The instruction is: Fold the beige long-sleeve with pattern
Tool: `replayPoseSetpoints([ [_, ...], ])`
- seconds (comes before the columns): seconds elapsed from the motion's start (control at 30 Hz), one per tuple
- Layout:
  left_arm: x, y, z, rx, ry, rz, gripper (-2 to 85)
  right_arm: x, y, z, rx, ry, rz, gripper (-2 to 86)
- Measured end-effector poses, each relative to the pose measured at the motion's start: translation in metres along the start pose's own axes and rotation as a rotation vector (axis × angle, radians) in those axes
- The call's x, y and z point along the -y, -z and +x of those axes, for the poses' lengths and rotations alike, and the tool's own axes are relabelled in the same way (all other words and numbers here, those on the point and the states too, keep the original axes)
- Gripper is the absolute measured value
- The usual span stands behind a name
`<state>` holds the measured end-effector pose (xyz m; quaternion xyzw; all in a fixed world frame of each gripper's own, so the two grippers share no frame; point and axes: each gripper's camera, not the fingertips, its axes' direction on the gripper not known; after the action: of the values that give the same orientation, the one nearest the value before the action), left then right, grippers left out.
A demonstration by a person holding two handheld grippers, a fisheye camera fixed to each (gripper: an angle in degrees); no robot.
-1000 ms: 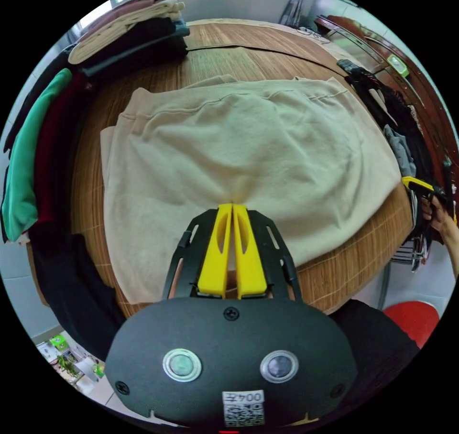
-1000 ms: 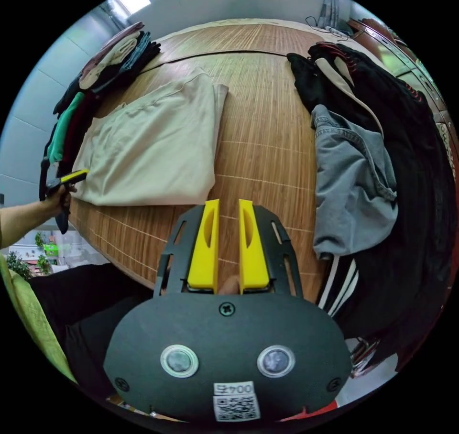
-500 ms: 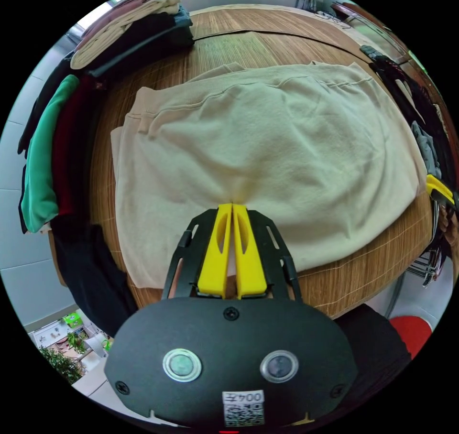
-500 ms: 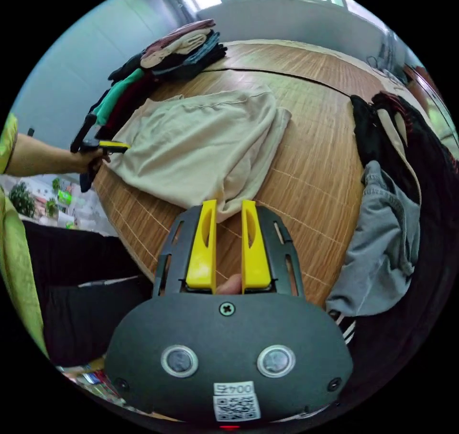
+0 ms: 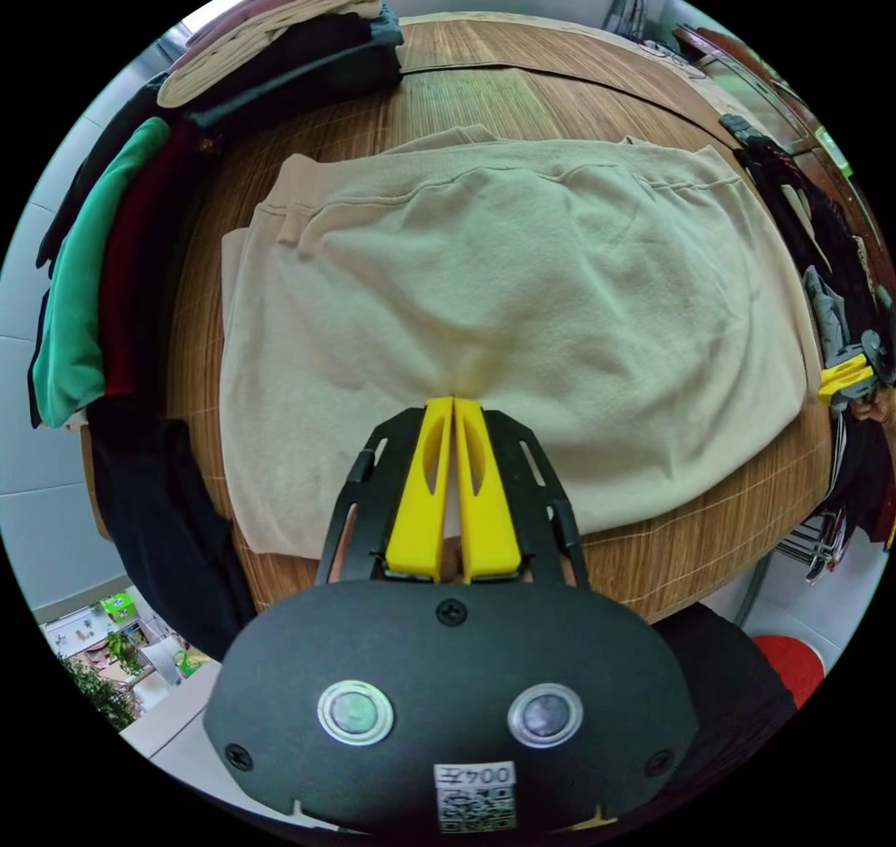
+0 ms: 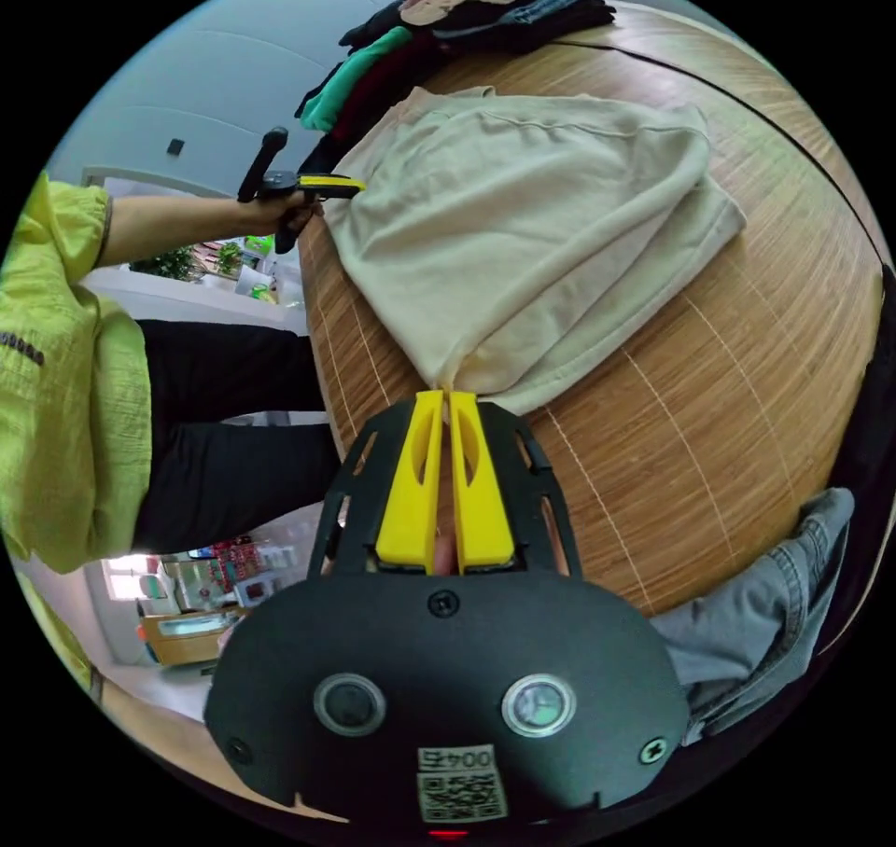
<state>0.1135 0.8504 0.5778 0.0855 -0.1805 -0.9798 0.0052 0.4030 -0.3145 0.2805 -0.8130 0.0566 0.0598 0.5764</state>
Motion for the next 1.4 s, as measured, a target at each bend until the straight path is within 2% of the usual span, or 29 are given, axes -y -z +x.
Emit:
replayPoseSetpoints([
  [0.1,-0.007,0.0,0.004,-0.003,-0.004,0.002,0.1,-0.025,0.018,0.012,-0.14,-0.053,-0.028,-0.3],
  [0.23,-0.021,0.004,0.009,-0.022,-0.008,0.007,0.1,-0.068,0.027,0.027,-0.139,-0.246,0.062,-0.6],
  [0.3,-0.029,0.007,0.011,-0.034,-0.001,0.009,0.1,-0.079,0.025,0.014,-0.268,-0.331,0.075,-0.6],
  [0.33,-0.034,0.01,0.014,-0.041,0.002,0.01,0.1,-0.08,0.027,0.01,-0.291,-0.35,0.106,-0.7],
  [0.4,-0.042,0.015,0.018,-0.049,0.003,0.01,0.1,-0.08,0.041,-0.011,-0.322,-0.41,0.309,-0.7],
  [0.5,-0.059,0.026,0.03,-0.055,-0.002,0.013,0.1,-0.061,0.038,-0.02,-0.239,-0.412,0.452,-0.7],
  [0.63,-0.084,0.046,0.046,-0.071,0.0,0.016,0.1,-0.045,-0.001,0.01,-0.288,-0.535,0.295,-0.3],
  [0.7,-0.095,0.059,0.047,-0.105,0.013,0.01,0.1,-0.063,0.009,0.022,-0.18,-0.638,0.398,0.5],
  [0.77,-0.1,0.09,0.044,-0.141,0.038,-0.024,0.1,-0.081,0.022,0.018,-0.168,-0.704,0.501,2.7],
  [0.9,-0.109,0.195,0.08,-0.19,0.061,0.172,0.1,-0.127,0.013,0.016,0.009,-0.885,0.641,9.4],
  [1.0,-0.085,0.231,0.153,-0.242,-0.069,0.23,0.1,-0.143,-0.006,0.017,0.068,-0.992,0.695,14.0],
  [1.07,-0.059,0.191,0.199,-0.198,-0.156,0.075,0.1,-0.145,-0.002,0.018,0.029,-0.986,0.768,15.0],
  [1.13,-0.057,0.179,0.209,-0.216,-0.148,0.012,0.1,-0.138,0.009,0.027,-0.013,-0.935,0.789,15.6],
  [1.2,-0.067,0.209,0.218,-0.244,-0.119,0.037,0.1,-0.121,0.023,0.052,-0.052,-0.82,0.761,15.8],
  [1.27,-0.098,0.261,0.238,-0.306,-0.13,0.083,0.1,-0.103,0.027,0.078,-0.007,-0.72,0.694,15.9],
  [1.4,-0.171,0.322,0.271,-0.359,-0.139,0.054,0.1,-0.063,0.019,0.127,0.079,-0.541,0.542,13.8],
])
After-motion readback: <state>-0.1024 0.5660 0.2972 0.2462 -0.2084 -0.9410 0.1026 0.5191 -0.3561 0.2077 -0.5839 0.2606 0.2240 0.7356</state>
